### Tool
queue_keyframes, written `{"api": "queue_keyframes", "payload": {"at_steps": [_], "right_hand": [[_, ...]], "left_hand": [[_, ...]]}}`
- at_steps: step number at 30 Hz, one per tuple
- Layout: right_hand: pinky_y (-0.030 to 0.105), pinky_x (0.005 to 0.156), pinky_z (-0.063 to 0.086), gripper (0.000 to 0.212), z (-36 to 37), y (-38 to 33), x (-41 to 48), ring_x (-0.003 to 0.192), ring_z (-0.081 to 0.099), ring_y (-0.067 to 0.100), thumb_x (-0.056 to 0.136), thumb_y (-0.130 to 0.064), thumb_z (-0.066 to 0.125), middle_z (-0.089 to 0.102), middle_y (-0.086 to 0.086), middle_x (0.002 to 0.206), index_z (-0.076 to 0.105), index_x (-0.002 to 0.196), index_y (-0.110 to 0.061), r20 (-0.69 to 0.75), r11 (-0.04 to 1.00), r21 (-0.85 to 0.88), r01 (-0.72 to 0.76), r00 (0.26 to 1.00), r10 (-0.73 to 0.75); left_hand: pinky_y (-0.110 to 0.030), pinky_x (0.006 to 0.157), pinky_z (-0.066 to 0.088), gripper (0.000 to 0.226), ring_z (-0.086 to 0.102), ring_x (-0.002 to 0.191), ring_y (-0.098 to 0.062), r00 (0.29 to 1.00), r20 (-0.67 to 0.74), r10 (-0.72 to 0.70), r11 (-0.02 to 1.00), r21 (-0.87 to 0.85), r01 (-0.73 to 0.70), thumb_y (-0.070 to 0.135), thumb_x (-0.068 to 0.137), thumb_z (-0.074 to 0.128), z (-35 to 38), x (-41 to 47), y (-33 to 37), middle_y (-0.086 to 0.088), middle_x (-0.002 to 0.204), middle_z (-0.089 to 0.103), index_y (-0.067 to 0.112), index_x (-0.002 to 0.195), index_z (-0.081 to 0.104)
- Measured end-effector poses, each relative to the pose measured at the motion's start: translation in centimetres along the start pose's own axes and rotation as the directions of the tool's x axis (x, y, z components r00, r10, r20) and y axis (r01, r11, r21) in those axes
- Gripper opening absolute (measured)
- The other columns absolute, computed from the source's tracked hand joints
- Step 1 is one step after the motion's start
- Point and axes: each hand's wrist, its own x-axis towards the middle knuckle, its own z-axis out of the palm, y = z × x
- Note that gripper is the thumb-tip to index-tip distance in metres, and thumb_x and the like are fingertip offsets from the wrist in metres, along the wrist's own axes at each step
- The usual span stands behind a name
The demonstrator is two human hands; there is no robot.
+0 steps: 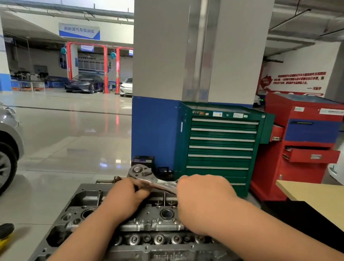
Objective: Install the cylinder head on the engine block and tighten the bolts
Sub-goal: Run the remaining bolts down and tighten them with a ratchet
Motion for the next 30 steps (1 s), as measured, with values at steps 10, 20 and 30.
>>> {"api": "queue_keyframes", "payload": {"at_steps": [10,20,30], "right_hand": [[0.033,0.057,0.038,0.016,2.3,4.9,3.6,0.067,0.049,0.023,0.096,-0.025,0.042,0.049,-0.002,0.080,0.052,0.104,-0.016,-0.152,0.998,-0.058,0.006,0.988,-0.014],[0.030,0.047,0.030,0.018,3.6,6.4,5.1,0.063,0.053,0.022,0.095,-0.033,0.041,0.053,-0.004,0.077,0.052,0.098,-0.019,-0.274,0.996,-0.084,-0.033,0.962,0.009],[0.030,0.050,0.034,0.010,3.4,5.7,4.1,0.060,0.049,0.021,0.094,-0.023,0.045,0.053,-0.003,0.078,0.052,0.099,-0.019,-0.250,0.997,-0.072,-0.042,0.968,0.023]], "left_hand": [[-0.027,0.077,0.040,0.034,0.060,0.098,-0.015,1.000,-0.021,-0.004,0.998,-0.068,0.002,0.047,0.090,0.060,1.0,1.2,0.0,0.004,0.103,0.066,0.019,0.111,0.061],[-0.028,0.061,0.039,0.039,0.047,0.056,-0.011,1.000,-0.016,0.012,0.981,-0.193,-0.015,0.047,0.085,0.067,0.7,1.6,-0.6,0.007,0.057,0.055,0.013,0.065,0.061],[-0.020,0.070,0.041,0.029,0.063,0.073,0.007,0.994,0.095,0.052,0.987,-0.158,-0.036,0.041,0.096,0.053,0.4,0.9,-0.3,0.019,0.080,0.073,0.022,0.082,0.070]]}}
